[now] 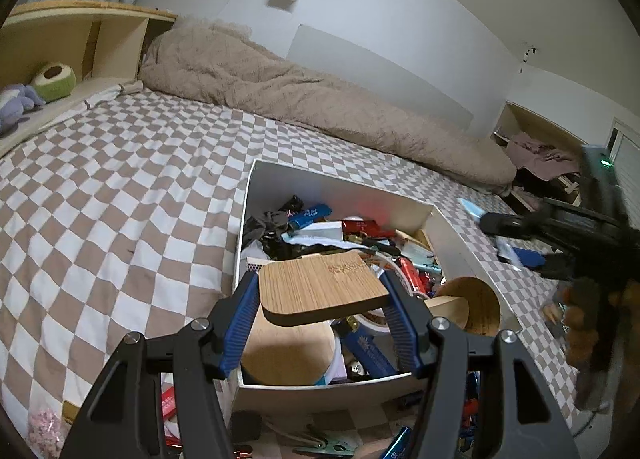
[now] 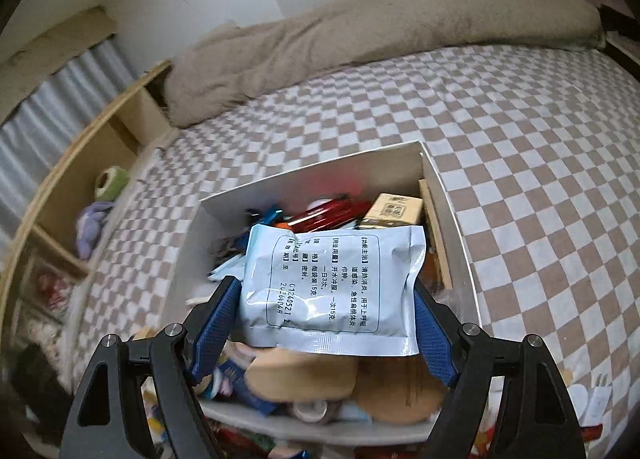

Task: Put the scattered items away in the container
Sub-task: 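Drop the white packet into the shoe box with the right tool while the left tool carries the block, then lower the wooden block into the shoe box and open the left tool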

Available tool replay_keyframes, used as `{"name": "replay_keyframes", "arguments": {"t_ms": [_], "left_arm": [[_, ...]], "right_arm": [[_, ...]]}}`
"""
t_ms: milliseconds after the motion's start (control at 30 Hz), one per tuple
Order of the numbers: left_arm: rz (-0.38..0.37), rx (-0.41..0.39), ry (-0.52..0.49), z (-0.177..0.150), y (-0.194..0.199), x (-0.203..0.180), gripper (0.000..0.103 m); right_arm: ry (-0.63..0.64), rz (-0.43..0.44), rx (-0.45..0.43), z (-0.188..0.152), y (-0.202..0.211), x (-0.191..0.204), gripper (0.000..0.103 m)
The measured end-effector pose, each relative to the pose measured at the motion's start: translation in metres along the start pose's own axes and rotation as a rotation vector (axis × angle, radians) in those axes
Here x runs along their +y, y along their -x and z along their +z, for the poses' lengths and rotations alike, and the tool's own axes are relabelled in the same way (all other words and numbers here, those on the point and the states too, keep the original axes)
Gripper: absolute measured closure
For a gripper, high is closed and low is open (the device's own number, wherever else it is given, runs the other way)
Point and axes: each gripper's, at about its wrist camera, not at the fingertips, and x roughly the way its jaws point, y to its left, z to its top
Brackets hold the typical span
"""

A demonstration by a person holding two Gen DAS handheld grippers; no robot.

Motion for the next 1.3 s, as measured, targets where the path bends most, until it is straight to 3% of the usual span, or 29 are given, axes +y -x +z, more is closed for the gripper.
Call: {"name": "replay_keyframes", "arguments": {"t_ms": [267,567,733,1033,1200,1300], "left_arm": [[-0.013,0.005,-0.022,-0.003,-0.006,0.000,0.042],[-0.019,0.002,-0.025,-0.004,-0.011,0.006,0.042],[-0.017,0.013,-0.018,-0.005,-0.016,0.011,0.042],[-0.027,0.020,-0.014,-0.005,-0.019,0.014,0.042],[-0.031,0.026,-0.026,-0.007,-0.021,0.011,0.042],[-0.026,0.024,-0.039,-0.008,-0.021,0.007,0.042]], "right_arm": [[-0.020,-0.128,0.072,0.024,-0.051,0.003,0.021],[-0.006,-0.169,0.139,0.047,-0.099,0.006,0.019],[0.005,-0.196,0.110,0.056,-0.099,0.007,0.014],[0.032,-0.048,0.136,0.020,-0.038,-0.008,0.014],[-0.057,0.095,0.173,-0.004,-0.005,-0.028,0.014],[-0.072,0.136,0.201,-0.015,0.002,-0.026,0.014]]}}
